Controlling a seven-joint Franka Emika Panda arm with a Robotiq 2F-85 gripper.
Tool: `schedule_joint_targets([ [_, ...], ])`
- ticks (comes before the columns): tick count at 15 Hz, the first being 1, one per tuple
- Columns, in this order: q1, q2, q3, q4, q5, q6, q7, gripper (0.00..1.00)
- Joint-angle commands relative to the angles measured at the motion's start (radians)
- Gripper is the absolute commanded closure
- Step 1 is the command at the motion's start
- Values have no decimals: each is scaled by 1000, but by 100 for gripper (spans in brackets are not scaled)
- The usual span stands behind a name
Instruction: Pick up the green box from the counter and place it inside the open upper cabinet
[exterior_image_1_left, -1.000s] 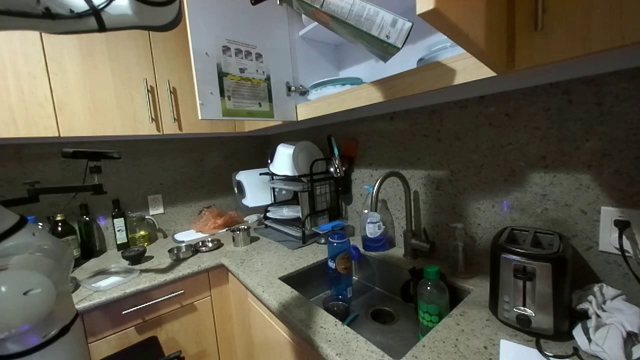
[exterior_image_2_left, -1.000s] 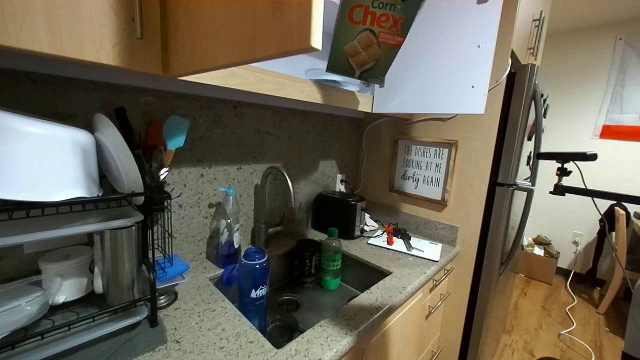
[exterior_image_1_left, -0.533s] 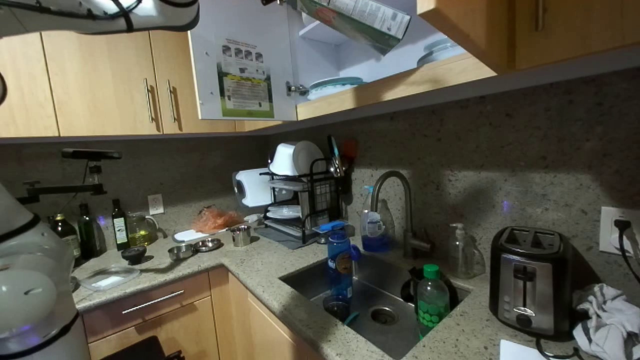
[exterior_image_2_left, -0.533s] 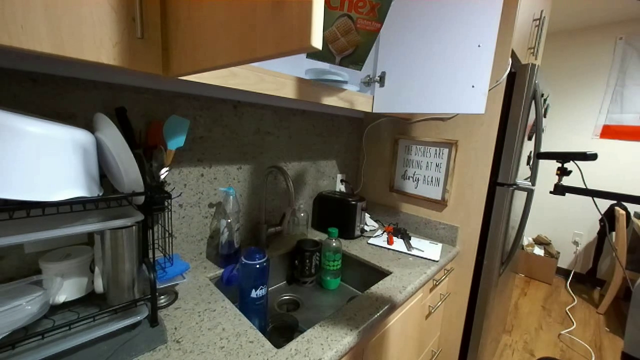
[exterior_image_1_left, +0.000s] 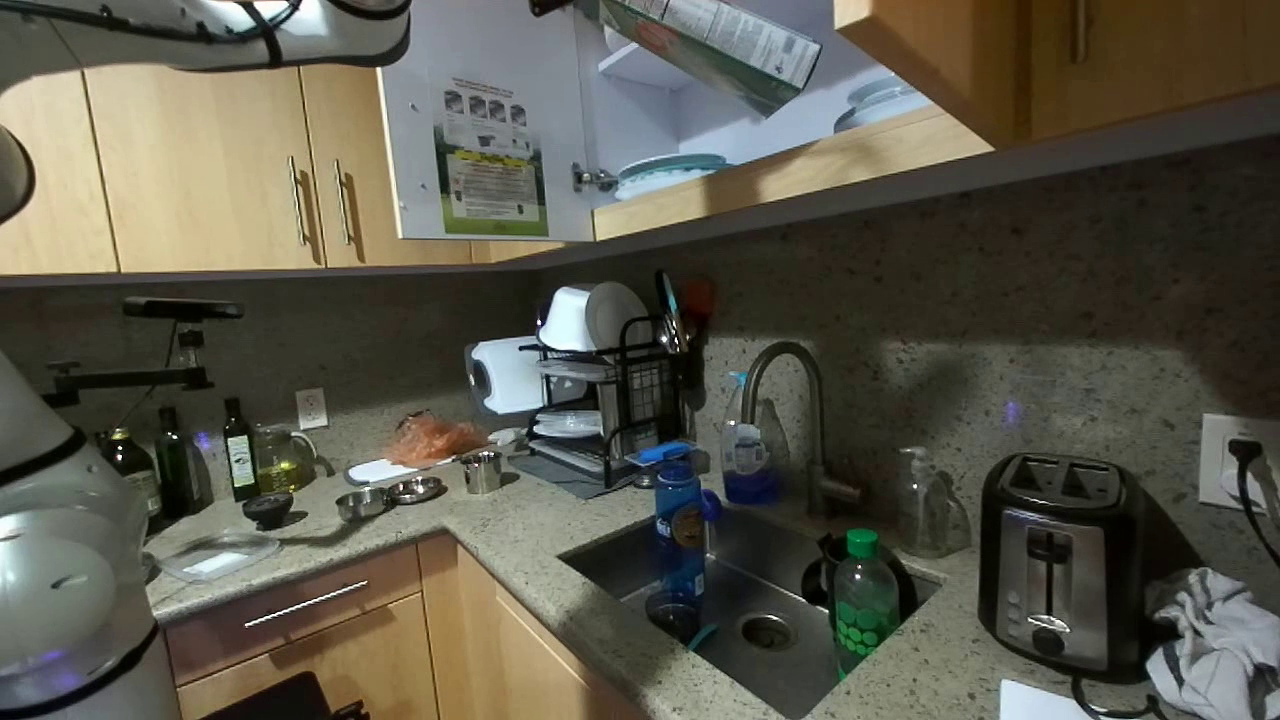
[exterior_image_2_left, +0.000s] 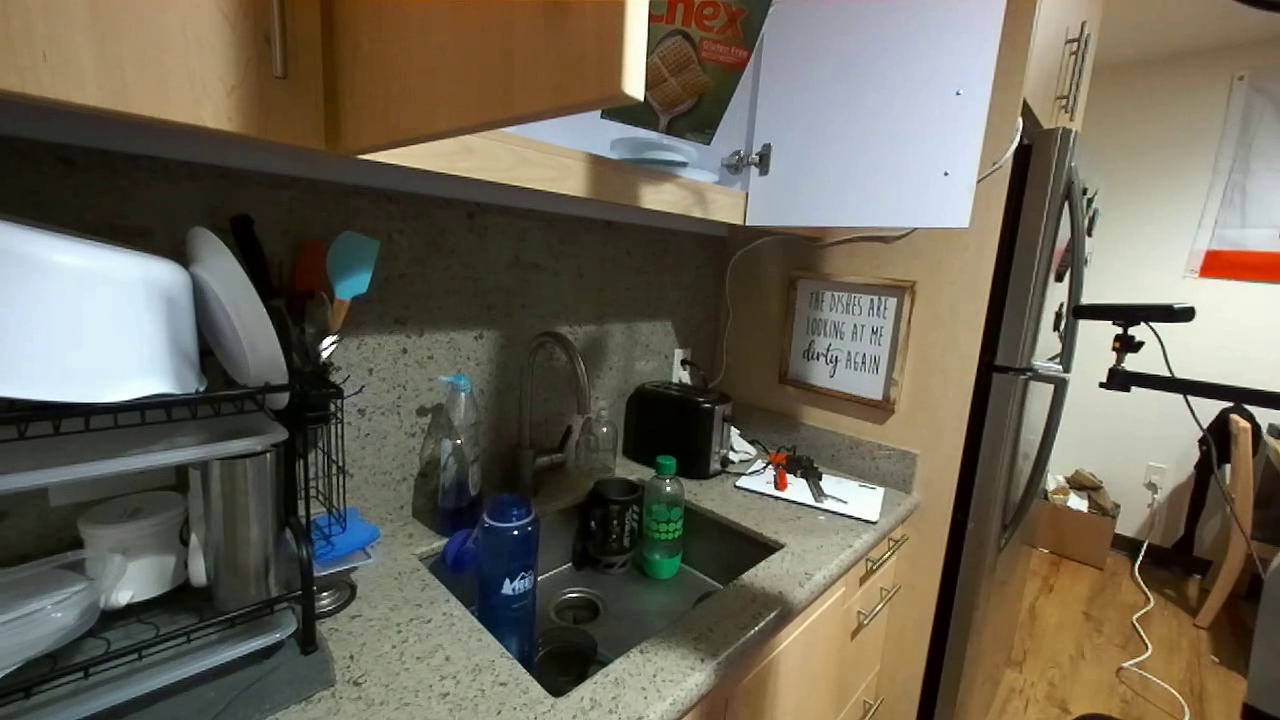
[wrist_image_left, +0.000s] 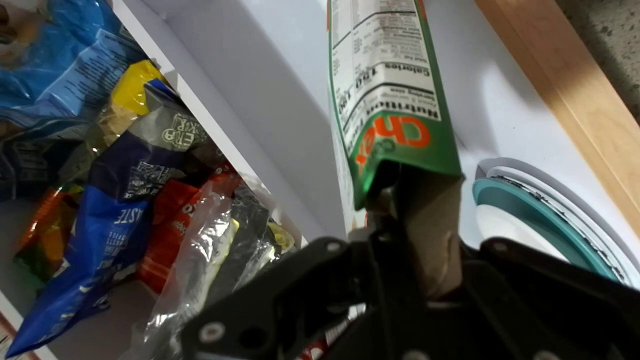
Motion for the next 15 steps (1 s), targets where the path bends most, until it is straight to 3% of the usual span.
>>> schedule_joint_targets([
  [1, 8, 5, -6, 8, -3, -4, 1, 93],
  [11, -38, 53, 109, 100, -233, -130, 104, 93],
  [15, -46, 101, 133, 152, -334, -112, 166, 93],
])
